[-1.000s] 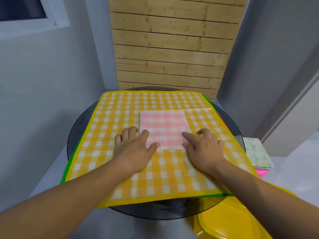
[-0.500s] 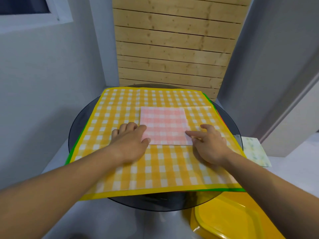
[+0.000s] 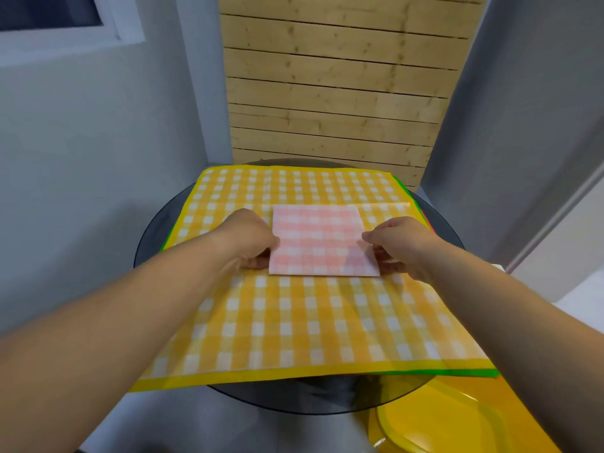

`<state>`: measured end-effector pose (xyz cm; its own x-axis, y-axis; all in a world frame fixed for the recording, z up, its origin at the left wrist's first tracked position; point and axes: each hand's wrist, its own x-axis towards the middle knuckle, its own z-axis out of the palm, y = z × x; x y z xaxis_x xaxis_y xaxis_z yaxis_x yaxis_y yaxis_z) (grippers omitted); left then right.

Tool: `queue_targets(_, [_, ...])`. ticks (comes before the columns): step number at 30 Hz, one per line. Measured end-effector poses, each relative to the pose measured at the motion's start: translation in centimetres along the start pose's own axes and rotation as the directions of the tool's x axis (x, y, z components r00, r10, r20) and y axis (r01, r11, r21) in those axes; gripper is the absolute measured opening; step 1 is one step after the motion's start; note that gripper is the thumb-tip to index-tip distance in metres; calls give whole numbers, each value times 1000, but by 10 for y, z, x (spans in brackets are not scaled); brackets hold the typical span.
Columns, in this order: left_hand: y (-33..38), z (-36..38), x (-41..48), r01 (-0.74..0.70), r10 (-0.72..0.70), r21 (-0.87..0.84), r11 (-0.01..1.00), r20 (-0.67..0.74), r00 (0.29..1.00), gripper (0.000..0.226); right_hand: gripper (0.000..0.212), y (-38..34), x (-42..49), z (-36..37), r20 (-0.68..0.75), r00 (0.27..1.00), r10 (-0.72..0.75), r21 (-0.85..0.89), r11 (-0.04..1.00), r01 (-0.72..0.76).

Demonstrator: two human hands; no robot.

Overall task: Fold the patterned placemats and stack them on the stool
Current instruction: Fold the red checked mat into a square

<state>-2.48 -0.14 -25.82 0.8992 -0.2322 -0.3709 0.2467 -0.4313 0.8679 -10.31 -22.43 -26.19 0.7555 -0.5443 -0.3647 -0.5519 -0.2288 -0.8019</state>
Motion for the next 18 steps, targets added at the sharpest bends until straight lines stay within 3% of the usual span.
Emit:
queue_targets(9, [-7,0,4,-69,68,-32,997,-30,997,17,32,14,-8,-2,-46,986,-162,15,987,163])
queue_targets(13, [4,16,-5,-141,138,-190,972,-28,990,28,37,24,-21,-22,-122,957,-262,70,960,271])
queue_targets(18, [30,58,-30,-244,267,-340,908,21,964,29,32,41,-37,-77,-235,944,-232,255,923,290])
